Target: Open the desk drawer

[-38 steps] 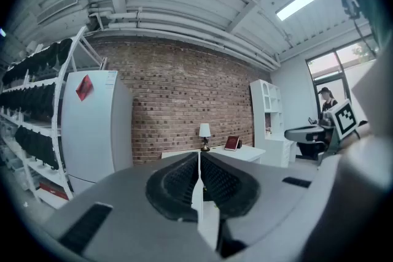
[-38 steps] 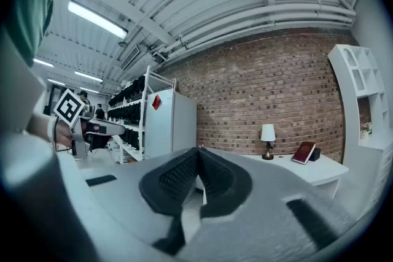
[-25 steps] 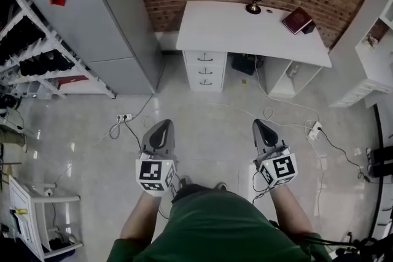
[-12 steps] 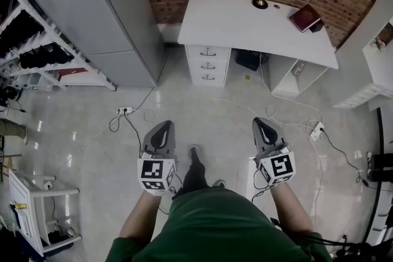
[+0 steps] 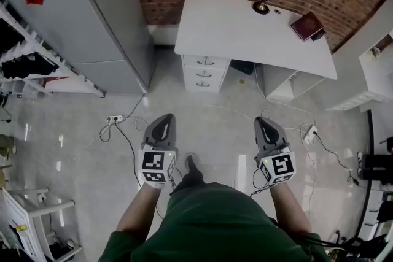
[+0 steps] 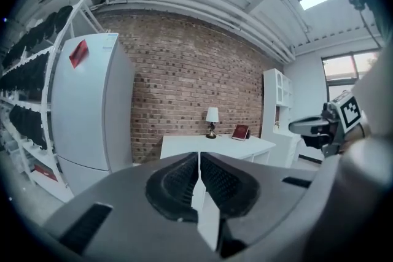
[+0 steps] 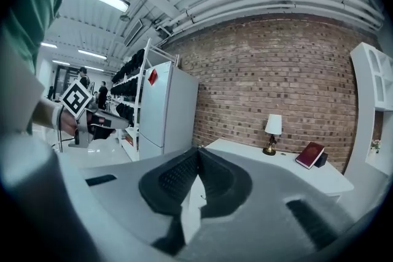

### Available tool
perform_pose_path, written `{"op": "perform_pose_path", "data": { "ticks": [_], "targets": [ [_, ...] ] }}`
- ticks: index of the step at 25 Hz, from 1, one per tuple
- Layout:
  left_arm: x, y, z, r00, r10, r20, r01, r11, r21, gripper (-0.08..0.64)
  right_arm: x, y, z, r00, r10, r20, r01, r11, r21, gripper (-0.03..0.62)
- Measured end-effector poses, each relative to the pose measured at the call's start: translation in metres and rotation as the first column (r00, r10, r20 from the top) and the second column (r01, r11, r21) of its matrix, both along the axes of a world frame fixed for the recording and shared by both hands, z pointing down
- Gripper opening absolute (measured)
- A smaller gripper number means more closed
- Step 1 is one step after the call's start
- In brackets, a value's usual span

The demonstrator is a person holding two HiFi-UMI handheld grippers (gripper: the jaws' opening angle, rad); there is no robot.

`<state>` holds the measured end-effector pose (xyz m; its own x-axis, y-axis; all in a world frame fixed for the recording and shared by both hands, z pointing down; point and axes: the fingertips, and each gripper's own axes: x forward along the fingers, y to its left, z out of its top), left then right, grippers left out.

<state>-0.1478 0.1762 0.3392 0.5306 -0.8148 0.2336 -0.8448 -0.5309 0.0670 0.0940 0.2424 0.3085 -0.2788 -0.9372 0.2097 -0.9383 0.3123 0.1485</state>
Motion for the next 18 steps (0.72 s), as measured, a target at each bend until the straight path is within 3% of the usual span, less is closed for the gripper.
{"op": "perform_pose_path", "data": {
  "ticks": [9, 13, 18],
  "targets": [
    [-0.017, -0.076, 0.046, 1.000, 0.022, -0.014, -0.023, 0.995, -0.097, 0.010, -0.022, -0.056, 0.027, 0.999, 0.037, 0.009, -0.036, 0.996, -0.079, 0.002],
    [-0.010, -0.093, 0.062, 1.000, 0.028, -0.015, -0.029, 0.991, -0.132, 0.010, -0.014, -0.079, 0.036, 0.999, 0.039, 0.009, -0.037, 0.994, -0.099, 0.002],
    [0.009, -0.113, 0.082, 0.997, 0.015, -0.073, -0.031, 0.975, -0.219, 0.011, -0.006, -0.108, 0.054, 0.999, 0.006, 0.053, 0.000, 0.992, -0.122, 0.002]
  ]
}}
